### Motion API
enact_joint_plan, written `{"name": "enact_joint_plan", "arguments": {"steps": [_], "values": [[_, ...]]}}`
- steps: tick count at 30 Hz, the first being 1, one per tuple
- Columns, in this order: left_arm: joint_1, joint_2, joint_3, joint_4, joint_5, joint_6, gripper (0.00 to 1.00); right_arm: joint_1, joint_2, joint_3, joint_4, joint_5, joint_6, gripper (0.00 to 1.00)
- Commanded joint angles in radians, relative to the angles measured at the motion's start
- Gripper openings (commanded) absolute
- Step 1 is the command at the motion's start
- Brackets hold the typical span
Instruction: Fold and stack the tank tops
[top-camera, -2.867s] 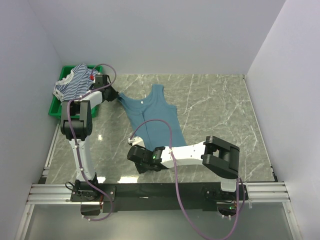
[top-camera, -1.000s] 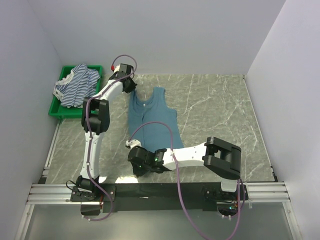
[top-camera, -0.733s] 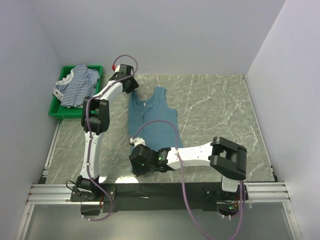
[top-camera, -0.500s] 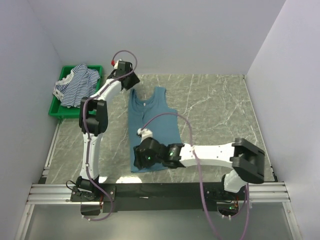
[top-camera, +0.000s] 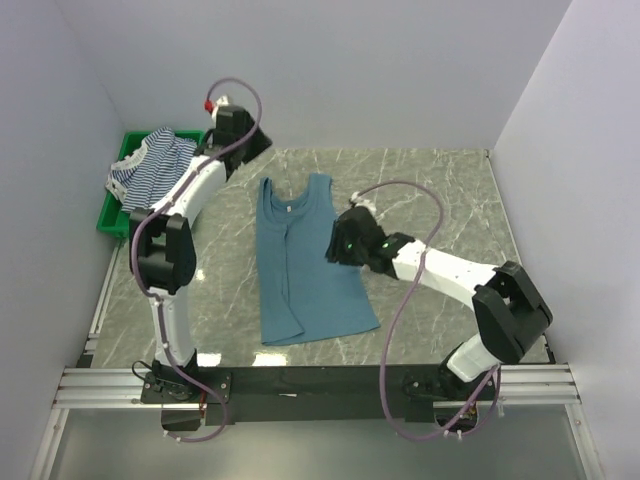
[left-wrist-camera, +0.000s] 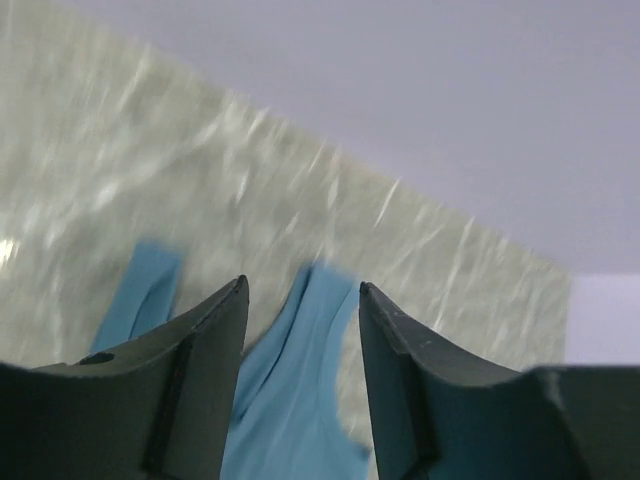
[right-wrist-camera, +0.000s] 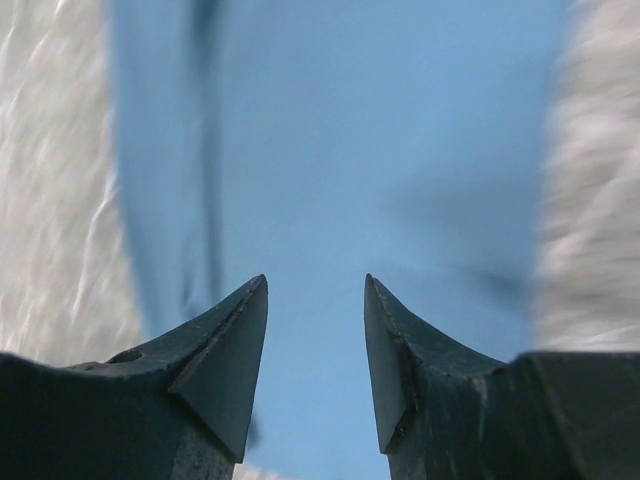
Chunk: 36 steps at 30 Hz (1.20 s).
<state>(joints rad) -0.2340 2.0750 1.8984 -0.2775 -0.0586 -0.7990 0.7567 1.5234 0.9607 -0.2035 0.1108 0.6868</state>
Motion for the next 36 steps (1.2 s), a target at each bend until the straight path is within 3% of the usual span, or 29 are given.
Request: {"name": "enact_joint_plan", "arguments": {"steps": [1,9,14,18,27,31,34,36], "values": [[-0.043,-0.096,-0.200,0.017,0.039,-0.014,0.51,-0.115,0.024,0.062,-0.024,0.018,-0.053,0.50],[-0.303,-0.397,-0.677,0.146,0.016,-0.032,0.48,-0.342,0.201,0.153,-0.007,-0.071,-0.115,0.49],[-0.442,-0.493,-0.841,0.123,-0.049,-0.089,0.42,-0.369,0.287,0.245,-0.007,-0.092,-0.151,0.48],[-0.493,-0.561,-0.991,0.092,-0.107,-0.170,0.38,-0.370,0.351,0.312,-0.014,-0.097,-0.167,0.47],[-0.530,-0.651,-1.107,-0.066,-0.199,-0.259,0.33,-0.367,0.484,0.432,-0.048,-0.106,-0.167,0.44],[-0.539,-0.768,-1.159,-0.117,-0.244,-0.312,0.34,-0.364,0.530,0.472,-0.059,-0.108,-0.164,0.42],[-0.539,-0.794,-1.173,-0.173,-0.259,-0.348,0.35,-0.359,0.552,0.478,-0.065,-0.108,-0.159,0.39],[-0.539,-0.799,-1.190,-0.193,-0.265,-0.373,0.36,-0.361,0.549,0.466,-0.066,-0.103,-0.156,0.29]]}}
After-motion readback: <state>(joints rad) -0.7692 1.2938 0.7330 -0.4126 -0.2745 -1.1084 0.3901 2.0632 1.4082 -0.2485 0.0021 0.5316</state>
